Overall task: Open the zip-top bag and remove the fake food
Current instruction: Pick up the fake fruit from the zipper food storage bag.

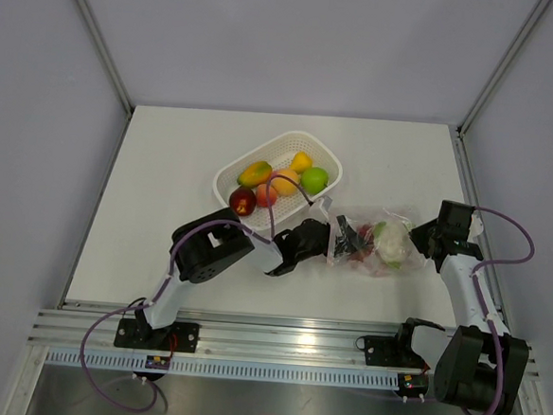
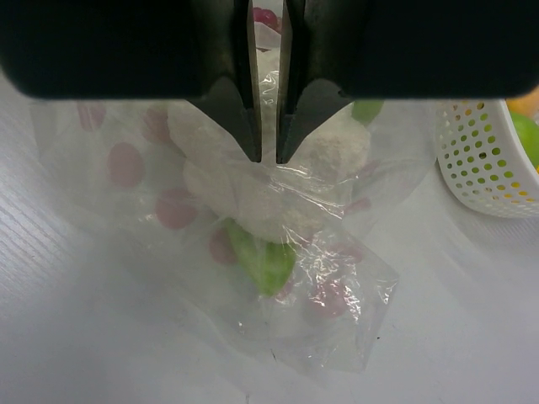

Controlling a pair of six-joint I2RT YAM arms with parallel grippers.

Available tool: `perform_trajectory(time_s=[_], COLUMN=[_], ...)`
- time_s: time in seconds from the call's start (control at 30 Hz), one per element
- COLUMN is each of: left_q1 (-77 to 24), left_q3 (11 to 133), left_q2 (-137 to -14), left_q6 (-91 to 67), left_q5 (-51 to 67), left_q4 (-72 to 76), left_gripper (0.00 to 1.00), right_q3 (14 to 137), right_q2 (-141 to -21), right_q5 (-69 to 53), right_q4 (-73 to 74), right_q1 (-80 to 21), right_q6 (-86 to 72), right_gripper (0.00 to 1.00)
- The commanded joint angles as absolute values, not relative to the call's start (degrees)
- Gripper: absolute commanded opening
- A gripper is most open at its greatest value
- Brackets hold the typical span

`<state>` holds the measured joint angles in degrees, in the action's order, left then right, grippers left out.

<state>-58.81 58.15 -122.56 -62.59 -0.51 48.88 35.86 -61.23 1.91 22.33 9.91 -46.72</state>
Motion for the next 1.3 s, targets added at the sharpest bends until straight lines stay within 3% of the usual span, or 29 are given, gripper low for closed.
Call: perform_trajectory(time_s=[0.0,0.2,0.43,0.83,1.13,1.27], left_q1=[-58.71,-58.71,-59.50,-60.47,-59.94,-59.68], left_q3=[62.22,64.86,70.48,78.31,74.80,72.25], left_q2=[-123.92,-125.50,-127.79,-130.87,-130.08,-128.59], left_q6=[-61.17,-60.56,-57.67,-53.79,-54.49,-54.93], left_q5=[-2.37,-1.41,-1.93,-6.68,-6.77,-6.85], left_q4=[48.43,47.11,35.64,21.54,25.66,27.86], left_gripper=[0.76,0.72,0.58,0.58,0.33,0.33], right_q3=[35.60,35.60,35.51,35.42,35.59,35.86], right_q2=[-59.68,-60.12,-60.03,-59.94,-59.77,-59.77], right_q5=[1.14,0.44,0.18,0.26,1.31,3.86], right_q4=[20.92,20.66,20.39,20.21,21.53,22.76], right_q1=[10.02,9.93,10.02,10.02,10.02,9.93], right_q6=[-45.62,-45.53,-45.44,-45.35,-46.40,-47.98], right_gripper=[0.19,0.18,0.18,0.18,0.18,0.18])
